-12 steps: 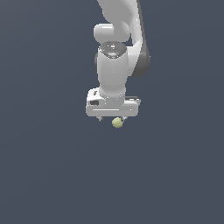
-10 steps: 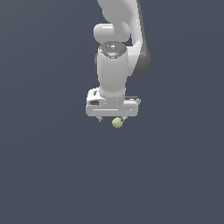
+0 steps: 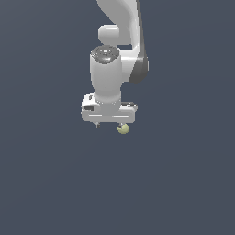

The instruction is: Pick up the object and move it to a goal position.

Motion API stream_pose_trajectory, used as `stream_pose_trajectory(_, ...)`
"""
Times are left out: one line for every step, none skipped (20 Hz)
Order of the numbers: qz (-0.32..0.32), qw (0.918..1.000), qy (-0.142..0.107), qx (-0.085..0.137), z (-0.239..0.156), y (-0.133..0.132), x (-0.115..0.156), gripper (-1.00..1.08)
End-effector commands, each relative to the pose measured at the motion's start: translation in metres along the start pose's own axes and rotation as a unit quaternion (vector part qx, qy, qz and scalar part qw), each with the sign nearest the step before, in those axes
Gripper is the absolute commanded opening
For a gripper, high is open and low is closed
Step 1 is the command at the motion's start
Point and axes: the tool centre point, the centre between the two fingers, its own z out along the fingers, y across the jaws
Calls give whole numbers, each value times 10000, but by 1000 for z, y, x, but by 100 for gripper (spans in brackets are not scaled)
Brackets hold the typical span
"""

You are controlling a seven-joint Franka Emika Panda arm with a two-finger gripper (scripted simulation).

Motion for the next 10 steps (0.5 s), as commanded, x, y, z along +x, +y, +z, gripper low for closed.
stream_pose_trajectory(-9,10000,-2,-1,0,2,0,100)
stream_pose_trajectory(-9,10000,-2,-1,0,1,0,100)
stream_pose_trajectory(0,10000,-1,0,0,0,0,100)
stream_pose_trajectory(15,10000,-1,1,0,0,0,100)
stream_pose_trajectory(38,10000,-2,3,1,-1,0,100)
stream_pose_trajectory(70,10000,-4,4,1,-1,-1,100)
stream_pose_trajectory(108,9999,-6,5,2,-2,-1,100)
stream_pose_trajectory(154,9999,-8,7,3,-2,-2,100)
stream_pose_trajectory(204,9998,-10,9,4,-2,-2,100)
stream_pose_trajectory(260,9997,-13,11,4,-3,-3,100)
